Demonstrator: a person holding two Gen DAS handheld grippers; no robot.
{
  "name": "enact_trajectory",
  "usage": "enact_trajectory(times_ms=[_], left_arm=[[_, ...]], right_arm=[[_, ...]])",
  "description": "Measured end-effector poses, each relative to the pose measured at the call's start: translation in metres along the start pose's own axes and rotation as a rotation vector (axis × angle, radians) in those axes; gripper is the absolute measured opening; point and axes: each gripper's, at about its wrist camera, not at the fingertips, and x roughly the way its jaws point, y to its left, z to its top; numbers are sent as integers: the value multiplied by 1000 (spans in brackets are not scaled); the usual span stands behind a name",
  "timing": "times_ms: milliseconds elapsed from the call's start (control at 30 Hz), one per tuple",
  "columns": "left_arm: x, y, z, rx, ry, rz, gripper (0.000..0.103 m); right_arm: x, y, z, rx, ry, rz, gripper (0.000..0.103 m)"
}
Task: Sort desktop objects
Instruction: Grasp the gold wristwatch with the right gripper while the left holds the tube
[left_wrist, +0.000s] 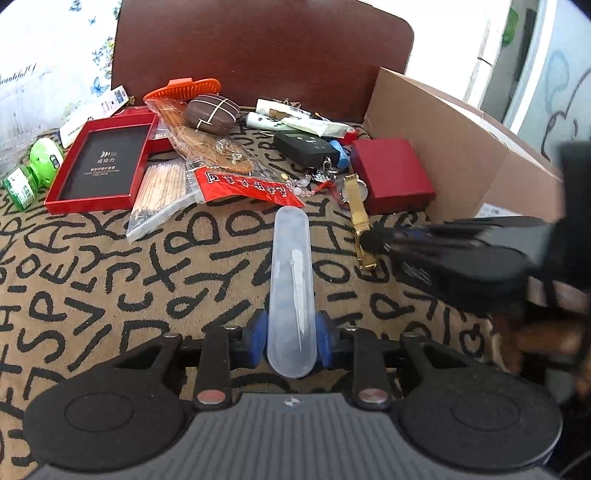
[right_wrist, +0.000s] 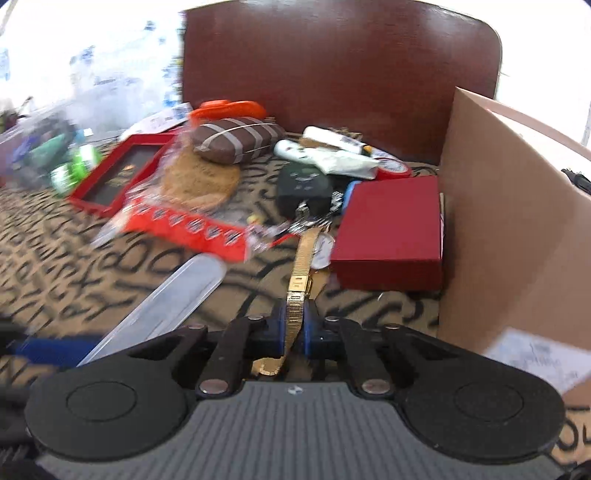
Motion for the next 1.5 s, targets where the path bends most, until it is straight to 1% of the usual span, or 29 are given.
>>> enact_trajectory(times_ms=[200, 267, 367, 400, 433, 467, 500, 633, 667, 767, 800, 833, 867, 933, 1067, 1133, 1300, 1400, 1433, 1467, 1500], left_arm=[[-11, -5, -10, 42, 18, -14, 28], [-13, -7, -12, 54, 22, -11, 28], [-11, -12, -12, 66, 21, 17, 29], [-11, -13, -11, 71, 20, 25, 29], [-10, -15, -11, 76, 19, 31, 29], [-9, -15, -11, 79, 19, 34, 29], [-9, -14, -11, 76, 17, 34, 30], [-9, -7, -9, 46, 16, 19, 31], [-9, -6, -9, 39, 15, 16, 31], [-6, -5, -7, 34, 13, 13, 31], [-6, -5, -6, 36, 14, 14, 31], [-5, -5, -5, 35, 14, 15, 31], [-5, -5, -5, 35, 14, 14, 31], [-5, -5, -5, 32, 14, 14, 31], [-9, -4, -7, 30, 13, 12, 30], [-12, -5, -10, 40, 15, 12, 29], [-17, -8, -17, 75, 20, 15, 29], [-14, -14, -15, 98, 24, 33, 31], [-12, -15, -13, 105, 26, 38, 32], [-11, -17, -12, 110, 28, 39, 35], [-8, -17, -10, 114, 30, 41, 37]], right_arm=[[-40, 12, -32, -32, 49, 78, 0], [-52, 13, -38, -26, 40, 76, 0], [-52, 7, -29, -3, 3, 52, 0], [-48, 7, -24, 3, -3, 36, 14], [-45, 5, -19, 11, -17, 25, 33], [-38, 2, -15, 23, -30, 17, 36], [-31, -1, -11, 37, -29, 11, 36], [3, -14, -1, 115, 15, 19, 37], [10, -16, 1, 134, 17, 9, 37], [24, -13, 7, 113, -7, -36, 36], [27, -12, 8, 91, -10, -40, 29], [28, -9, 10, 67, -8, -36, 6], [27, -7, 10, 54, -4, -31, 6], [18, -5, 7, 41, 0, -2, 0], [-12, 0, -8, 11, 12, 61, 0], [-31, 3, -18, -13, 21, 78, 0], [-65, 8, -46, -39, 69, 129, 0], [-73, 13, -53, -63, 55, 115, 7], [-72, 13, -52, -56, 52, 108, 15], [-71, 13, -50, -44, 50, 100, 21], [-70, 13, -49, -32, 49, 88, 30]])
